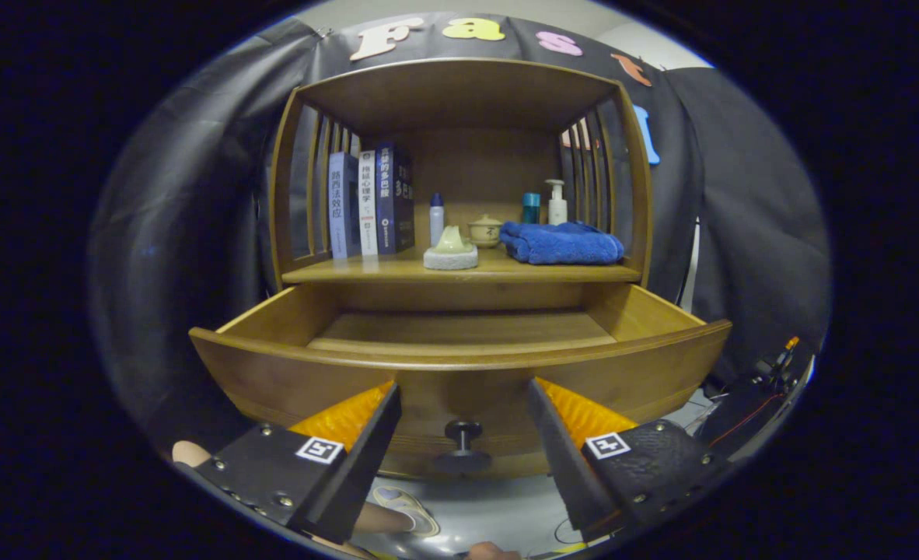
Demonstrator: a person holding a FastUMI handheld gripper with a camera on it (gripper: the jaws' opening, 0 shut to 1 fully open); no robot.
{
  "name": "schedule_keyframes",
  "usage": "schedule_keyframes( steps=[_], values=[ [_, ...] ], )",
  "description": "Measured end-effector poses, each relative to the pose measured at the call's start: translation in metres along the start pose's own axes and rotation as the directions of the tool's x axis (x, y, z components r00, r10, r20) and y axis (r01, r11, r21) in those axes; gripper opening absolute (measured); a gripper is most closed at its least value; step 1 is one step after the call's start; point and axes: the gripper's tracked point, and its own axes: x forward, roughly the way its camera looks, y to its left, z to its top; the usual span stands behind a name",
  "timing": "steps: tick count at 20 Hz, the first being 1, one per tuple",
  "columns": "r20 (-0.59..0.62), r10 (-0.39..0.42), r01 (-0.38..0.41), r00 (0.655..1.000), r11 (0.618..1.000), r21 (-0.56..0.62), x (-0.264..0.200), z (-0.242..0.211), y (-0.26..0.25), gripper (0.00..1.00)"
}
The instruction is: Pull open the drawer, take out the items inside it, and place them on the countertop above the cabinet.
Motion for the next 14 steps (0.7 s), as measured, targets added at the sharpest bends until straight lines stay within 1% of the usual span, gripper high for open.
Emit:
schedule_keyframes(
  steps=[6,10,11,12,13,14],
  values=[
    [0.007,0.002,-0.002,1.000,1.000,-0.007,-0.001,0.001,0.000,0.98],
    [0.029,0.004,-0.004,1.000,1.000,-0.007,0.003,0.011,0.000,0.98],
    [0.000,0.005,-0.005,1.000,1.000,-0.013,0.004,0.004,0.000,0.98],
    [0.036,0.002,-0.002,0.999,1.000,-0.009,0.006,0.013,0.000,0.98],
    [0.008,0.002,-0.001,1.000,1.000,-0.016,0.009,0.008,-0.001,0.98],
    [0.022,0.003,-0.003,1.000,1.000,-0.012,0.011,0.012,-0.001,0.97]
  ],
)
